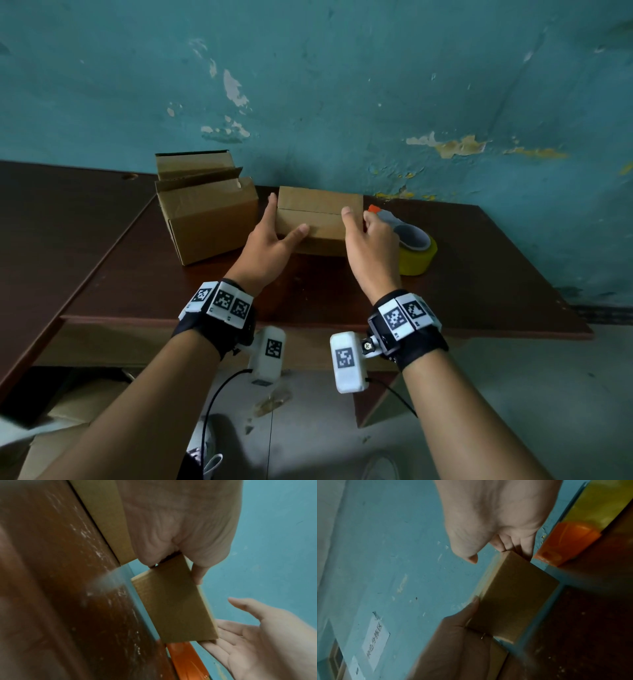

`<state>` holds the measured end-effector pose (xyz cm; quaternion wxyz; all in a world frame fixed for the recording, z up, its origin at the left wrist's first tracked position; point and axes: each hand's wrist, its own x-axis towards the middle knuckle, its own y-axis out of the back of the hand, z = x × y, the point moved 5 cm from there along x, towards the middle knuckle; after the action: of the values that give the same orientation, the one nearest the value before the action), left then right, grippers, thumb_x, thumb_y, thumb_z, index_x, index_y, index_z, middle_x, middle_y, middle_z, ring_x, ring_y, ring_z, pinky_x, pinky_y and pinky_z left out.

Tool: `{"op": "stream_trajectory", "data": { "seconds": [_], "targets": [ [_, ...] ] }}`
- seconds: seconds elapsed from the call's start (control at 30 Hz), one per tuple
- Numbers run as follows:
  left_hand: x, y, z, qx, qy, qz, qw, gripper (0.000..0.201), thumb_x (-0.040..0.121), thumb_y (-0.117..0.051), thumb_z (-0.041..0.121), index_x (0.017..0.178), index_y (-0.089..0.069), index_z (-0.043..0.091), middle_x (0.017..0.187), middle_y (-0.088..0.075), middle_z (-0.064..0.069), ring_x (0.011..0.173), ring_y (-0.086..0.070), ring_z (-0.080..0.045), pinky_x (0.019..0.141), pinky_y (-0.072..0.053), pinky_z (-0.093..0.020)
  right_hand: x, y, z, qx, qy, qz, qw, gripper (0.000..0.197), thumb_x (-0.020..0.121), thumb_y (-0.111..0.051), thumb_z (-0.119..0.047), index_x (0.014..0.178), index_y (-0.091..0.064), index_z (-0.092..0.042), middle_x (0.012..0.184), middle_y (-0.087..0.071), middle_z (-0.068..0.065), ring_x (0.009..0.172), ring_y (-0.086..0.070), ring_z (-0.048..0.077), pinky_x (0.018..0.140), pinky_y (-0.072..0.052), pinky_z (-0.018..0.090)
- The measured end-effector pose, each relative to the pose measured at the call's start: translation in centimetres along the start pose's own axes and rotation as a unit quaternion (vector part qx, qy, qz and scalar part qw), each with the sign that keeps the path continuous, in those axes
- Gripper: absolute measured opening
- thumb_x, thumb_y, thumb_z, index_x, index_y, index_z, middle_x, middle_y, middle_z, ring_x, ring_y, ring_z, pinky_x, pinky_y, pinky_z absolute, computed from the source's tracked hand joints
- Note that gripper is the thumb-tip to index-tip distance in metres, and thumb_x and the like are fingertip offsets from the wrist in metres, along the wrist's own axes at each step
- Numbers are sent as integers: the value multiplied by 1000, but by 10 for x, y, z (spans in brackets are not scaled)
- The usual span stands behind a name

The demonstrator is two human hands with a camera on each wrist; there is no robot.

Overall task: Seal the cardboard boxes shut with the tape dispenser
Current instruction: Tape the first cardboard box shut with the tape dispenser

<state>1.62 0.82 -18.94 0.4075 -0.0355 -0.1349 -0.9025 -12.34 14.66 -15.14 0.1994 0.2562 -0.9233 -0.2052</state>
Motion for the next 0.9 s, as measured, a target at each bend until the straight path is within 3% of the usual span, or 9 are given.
{"op": "stream_trajectory", "data": {
  "seconds": [0.07, 0.17, 0.27, 0.43, 0.5, 0.57, 0.7, 0.8, 0.9],
  "targets": [
    [2, -1, 2, -7, -17, 19, 1000, 91, 96, -74, 41, 168, -20, 27, 157, -49, 0, 144, -49, -18, 122, -42, -47, -2, -3, -7, 26, 6, 25, 999, 64, 104, -51, -60, 136, -63, -5, 127, -70, 10, 119, -64, 26, 98, -47, 30],
    [-4, -1, 9, -57, -25, 84, 995, 82, 92, -79, 46, 159, -36, 27, 140, -60, 10, 131, -59, -8, 113, -52, -41, -9, -5, -14, 57, 20, 76, 995, 62, 98, -61, -63, 129, -64, -9, 112, -73, 0, 105, -69, 17, 88, -57, 31],
    [-12, 0, 15, -40, -19, 148, 988, 81, 84, -80, 64, 148, -45, 28, 134, -62, 12, 128, -61, -12, 104, -58, -40, -15, -8, -10, 78, 25, 118, 990, 61, 89, -75, -62, 121, -59, -14, 106, -73, -3, 98, -71, 15, 84, -60, 39],
    [-23, 4, 13, 15, -5, 192, 981, 78, 84, -81, 61, 146, -48, 27, 137, -64, 7, 130, -58, -13, 101, -56, -29, -23, -12, -7, 46, 41, 132, 989, 63, 76, -90, -57, 112, -55, -18, 95, -73, -2, 87, -71, 14, 71, -61, 35],
    [-25, 6, 13, 50, -16, 194, 980, 78, 85, -77, 67, 149, -51, 30, 135, -68, 10, 128, -60, -12, 106, -52, -32, -22, -11, -6, 32, 40, 125, 991, 64, 74, -92, -57, 109, -51, -22, 89, -72, -2, 83, -70, 12, 65, -54, 25],
    [-23, 7, 8, 72, -22, 184, 980, 76, 86, -71, 74, 148, -54, 35, 129, -71, 13, 129, -60, -16, 112, -48, -39, -21, -10, -5, 26, 41, 119, 992, 63, 73, -92, -57, 108, -51, -23, 83, -71, -3, 79, -69, 11, 63, -53, 25],
    [-19, 13, 0, 54, -14, 174, 983, 90, 86, -63, 80, 160, -42, 35, 134, -71, 10, 133, -60, -17, 113, -50, -44, -18, -7, -3, 34, 60, 107, 992, 53, 82, -86, -55, 108, -58, -18, 78, -70, -11, 79, -70, 7, 72, -60, 35],
    [-19, 16, -5, 20, -12, 171, 985, 92, 88, -63, 78, 164, -36, 33, 136, -70, 11, 133, -61, -11, 114, -51, -41, -14, -7, -2, 35, 67, 103, 992, 46, 85, -85, -51, 102, -58, -18, 80, -74, -7, 79, -71, 8, 72, -59, 38],
    [-21, 17, -5, 8, -6, 171, 985, 90, 93, -59, 75, 166, -31, 30, 146, -65, 5, 140, -55, -16, 117, -47, -43, -13, -9, 0, 44, 73, 99, 991, 44, 88, -82, -52, 104, -61, -17, 84, -75, -3, 81, -73, 12, 73, -61, 43]
  ]
}}
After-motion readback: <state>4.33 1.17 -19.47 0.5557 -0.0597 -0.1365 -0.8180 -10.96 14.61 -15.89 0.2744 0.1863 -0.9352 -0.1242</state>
